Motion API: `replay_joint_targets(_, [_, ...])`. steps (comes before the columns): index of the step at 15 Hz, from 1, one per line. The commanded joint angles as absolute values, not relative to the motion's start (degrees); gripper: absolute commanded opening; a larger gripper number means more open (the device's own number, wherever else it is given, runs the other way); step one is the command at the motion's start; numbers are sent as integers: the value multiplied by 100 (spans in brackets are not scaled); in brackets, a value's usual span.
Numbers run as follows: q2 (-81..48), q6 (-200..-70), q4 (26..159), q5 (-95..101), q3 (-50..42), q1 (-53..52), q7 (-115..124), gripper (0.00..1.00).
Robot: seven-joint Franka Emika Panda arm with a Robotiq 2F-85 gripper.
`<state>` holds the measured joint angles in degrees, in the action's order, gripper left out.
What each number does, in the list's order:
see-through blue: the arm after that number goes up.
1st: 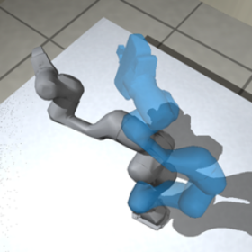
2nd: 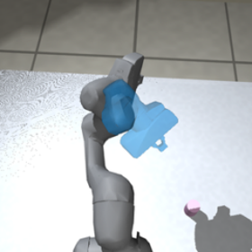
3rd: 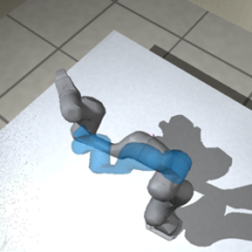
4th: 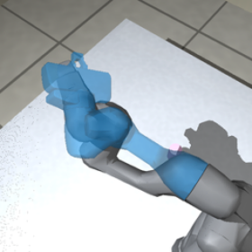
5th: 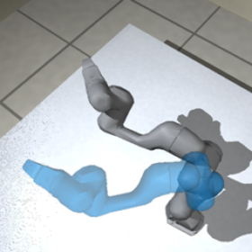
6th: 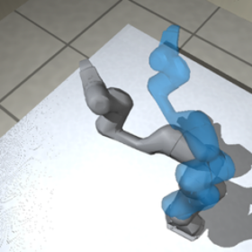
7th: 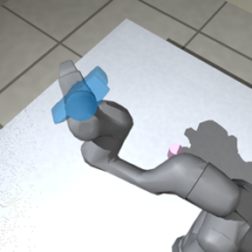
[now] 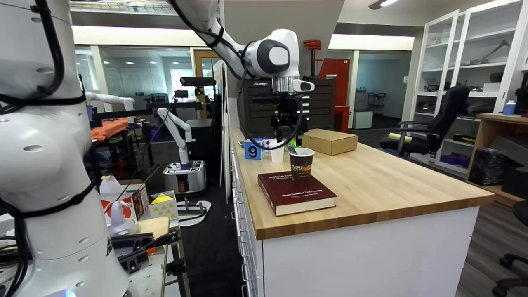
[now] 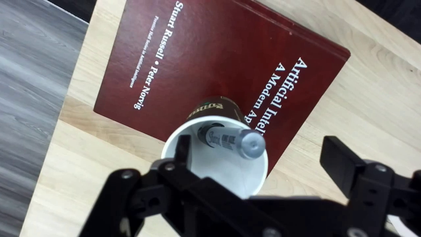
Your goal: Put the black marker on the book
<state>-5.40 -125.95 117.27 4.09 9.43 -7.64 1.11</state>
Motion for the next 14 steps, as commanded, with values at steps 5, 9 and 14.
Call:
replay_joint_targets(5, [-852,-12596,11497,517,836,-812,264,75])
replay_joint_targets(9, [-913,-12601,11453,530,813,-818,248,53])
replay_joint_targets(14, [-859,-12598,11458,560,804,-830,268,19])
